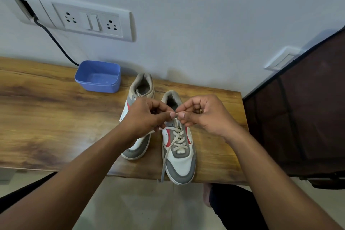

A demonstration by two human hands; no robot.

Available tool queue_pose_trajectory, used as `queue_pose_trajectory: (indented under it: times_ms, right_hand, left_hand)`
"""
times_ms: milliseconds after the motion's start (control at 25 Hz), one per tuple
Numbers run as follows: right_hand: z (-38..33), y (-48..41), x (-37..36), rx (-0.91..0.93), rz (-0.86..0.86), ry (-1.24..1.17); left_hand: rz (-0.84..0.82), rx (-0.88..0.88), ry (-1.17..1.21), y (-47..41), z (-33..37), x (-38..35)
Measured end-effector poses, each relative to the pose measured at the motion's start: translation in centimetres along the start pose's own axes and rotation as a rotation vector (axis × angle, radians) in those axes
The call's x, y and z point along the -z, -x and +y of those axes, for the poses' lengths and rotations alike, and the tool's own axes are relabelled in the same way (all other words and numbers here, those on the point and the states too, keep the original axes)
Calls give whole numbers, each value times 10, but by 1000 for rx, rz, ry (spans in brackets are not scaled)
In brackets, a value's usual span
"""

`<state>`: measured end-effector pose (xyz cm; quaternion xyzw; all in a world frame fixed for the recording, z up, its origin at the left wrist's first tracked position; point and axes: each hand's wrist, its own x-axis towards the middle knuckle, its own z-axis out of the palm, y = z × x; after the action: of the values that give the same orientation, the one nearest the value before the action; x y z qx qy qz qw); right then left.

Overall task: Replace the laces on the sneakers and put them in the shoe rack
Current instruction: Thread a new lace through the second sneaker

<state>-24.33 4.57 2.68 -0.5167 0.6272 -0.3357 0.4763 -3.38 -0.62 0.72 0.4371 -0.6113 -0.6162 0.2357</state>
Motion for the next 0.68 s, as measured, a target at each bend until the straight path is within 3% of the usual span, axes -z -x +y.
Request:
queue_pose_trajectory:
  times_ms: [160,280,400,680]
  right_hand:
    - [2,-5,-6,17,71,74]
    - [16,-6,-6,84,119,435]
    - [21,-6,-13,62,24,592]
    - [21,-10,-19,-25,-33,587]
  left_hand:
    - [88,5,-89,-3,-3,1]
    - [145,6,-360,-6,-13,6]
    - [118,-7,-480,-3,-17,-1]
    - [163,2,-508,-3,-23,-8]
